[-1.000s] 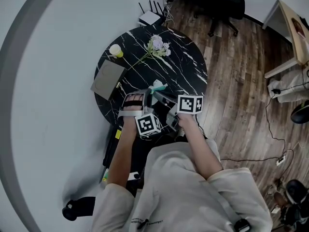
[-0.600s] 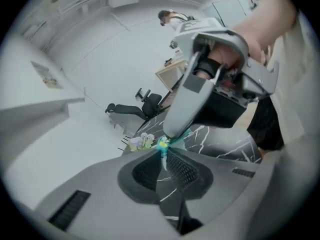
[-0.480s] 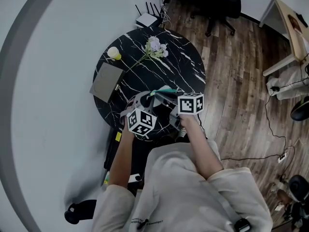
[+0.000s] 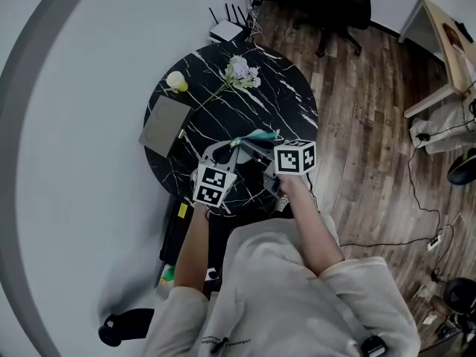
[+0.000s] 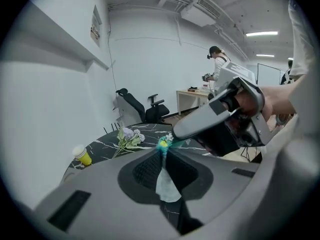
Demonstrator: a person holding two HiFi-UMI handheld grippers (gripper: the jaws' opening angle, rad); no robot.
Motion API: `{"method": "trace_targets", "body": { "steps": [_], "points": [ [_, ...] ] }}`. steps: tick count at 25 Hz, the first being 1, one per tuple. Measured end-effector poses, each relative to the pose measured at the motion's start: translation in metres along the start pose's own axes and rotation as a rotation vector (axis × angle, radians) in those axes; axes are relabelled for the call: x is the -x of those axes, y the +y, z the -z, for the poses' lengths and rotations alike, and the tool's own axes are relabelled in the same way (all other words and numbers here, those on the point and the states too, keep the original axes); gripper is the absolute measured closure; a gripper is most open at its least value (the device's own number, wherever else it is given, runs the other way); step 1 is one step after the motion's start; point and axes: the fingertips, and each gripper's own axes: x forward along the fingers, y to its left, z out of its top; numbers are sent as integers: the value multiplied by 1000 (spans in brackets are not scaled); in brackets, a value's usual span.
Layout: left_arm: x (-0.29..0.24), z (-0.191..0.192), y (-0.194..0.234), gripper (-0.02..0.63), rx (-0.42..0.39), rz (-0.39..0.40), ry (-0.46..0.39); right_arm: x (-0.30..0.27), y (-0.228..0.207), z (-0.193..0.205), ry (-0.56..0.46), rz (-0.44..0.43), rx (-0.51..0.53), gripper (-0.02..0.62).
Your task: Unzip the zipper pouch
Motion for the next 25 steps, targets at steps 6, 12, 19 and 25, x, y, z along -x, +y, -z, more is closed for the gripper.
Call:
{"method": "trace_targets", "body": {
  "steps": [6, 12, 19, 25],
  "points": [
    [1, 3, 0, 561, -7, -5, 8, 1, -2, 2, 26, 54, 54, 584],
    [-2, 3, -1, 561, -18, -8, 9, 9, -11, 1, 30, 97, 85, 586],
    [-4, 1, -4, 561, -3, -15, 4, 16, -17, -2, 31, 130, 105, 586],
    [1, -2, -4, 561, 6, -24, -2, 18, -16, -3, 35, 157, 133, 586]
  ]
}}
